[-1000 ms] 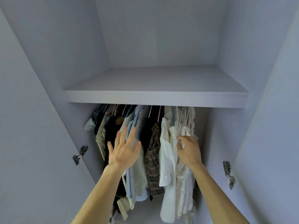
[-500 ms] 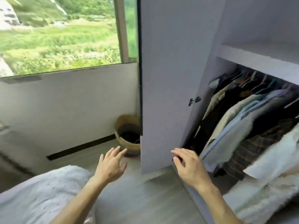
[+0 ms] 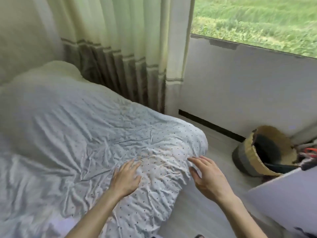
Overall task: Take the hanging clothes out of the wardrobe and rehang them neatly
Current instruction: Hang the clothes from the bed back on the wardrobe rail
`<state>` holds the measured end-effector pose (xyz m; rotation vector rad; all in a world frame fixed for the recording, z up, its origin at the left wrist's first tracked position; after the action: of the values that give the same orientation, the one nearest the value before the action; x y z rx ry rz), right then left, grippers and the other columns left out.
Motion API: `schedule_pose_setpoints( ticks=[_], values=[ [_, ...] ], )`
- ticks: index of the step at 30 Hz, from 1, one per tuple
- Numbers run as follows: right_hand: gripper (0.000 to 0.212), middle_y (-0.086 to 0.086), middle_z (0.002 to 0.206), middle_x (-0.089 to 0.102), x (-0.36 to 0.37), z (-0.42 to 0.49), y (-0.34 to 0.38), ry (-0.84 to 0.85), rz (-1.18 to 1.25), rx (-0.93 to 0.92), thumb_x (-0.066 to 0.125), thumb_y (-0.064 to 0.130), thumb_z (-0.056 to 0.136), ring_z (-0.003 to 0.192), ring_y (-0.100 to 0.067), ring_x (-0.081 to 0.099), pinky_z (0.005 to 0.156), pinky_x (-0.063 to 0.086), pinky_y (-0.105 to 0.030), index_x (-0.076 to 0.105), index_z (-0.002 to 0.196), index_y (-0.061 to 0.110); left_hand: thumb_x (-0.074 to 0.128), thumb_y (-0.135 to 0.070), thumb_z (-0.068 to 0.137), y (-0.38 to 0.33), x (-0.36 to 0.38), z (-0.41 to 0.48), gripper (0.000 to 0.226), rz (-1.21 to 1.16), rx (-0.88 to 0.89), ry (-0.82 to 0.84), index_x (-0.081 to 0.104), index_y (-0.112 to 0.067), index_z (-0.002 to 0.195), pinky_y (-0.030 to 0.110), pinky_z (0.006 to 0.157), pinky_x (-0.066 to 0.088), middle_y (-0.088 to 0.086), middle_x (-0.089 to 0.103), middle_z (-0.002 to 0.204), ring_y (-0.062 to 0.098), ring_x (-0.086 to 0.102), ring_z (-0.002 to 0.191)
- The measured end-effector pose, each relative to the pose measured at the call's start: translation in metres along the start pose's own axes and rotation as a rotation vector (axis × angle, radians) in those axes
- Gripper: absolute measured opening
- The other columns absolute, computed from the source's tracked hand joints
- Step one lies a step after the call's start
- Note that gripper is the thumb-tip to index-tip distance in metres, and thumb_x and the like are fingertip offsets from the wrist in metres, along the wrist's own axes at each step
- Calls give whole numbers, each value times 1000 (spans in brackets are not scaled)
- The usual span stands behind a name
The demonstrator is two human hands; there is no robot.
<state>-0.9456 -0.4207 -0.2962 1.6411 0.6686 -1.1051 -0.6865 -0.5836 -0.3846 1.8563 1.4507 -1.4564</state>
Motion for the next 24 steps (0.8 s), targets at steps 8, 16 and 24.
schedule_pose_setpoints(
  ticks=[8,16,24],
  values=[
    [44,14,151,45,67,59,106,263,-88,-489,41,43,103,145,-14,32,119,30,-33,44,147,38,40,-46,100,105,18,-117,58,-174,-443,-99,24,-36,155,49,118,22,-8,27,160,18,23,148],
    [46,10,150,48,125,40,173,498,-74,-802,42,42,103,145,-18,34,117,30,-32,46,147,32,40,-45,101,113,61,-228,61,-282,-811,-184,19,-33,157,49,121,16,-6,19,164,15,14,152],
    [46,9,154,43,167,1,222,652,-122,-1031,39,42,104,147,-17,29,117,27,-32,41,149,32,39,-44,102,117,79,-320,59,-306,-1059,-246,21,-32,157,48,120,17,-4,18,165,17,14,152]
  ],
)
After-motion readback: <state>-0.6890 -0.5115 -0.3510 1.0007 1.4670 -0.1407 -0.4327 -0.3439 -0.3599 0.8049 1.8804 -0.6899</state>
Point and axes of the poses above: each hand's wrist, its own z-axis towards the middle knuckle, its own x-axis out of the palm, y = z × x, the point moved 1 cm from there along z, towards the middle knuckle
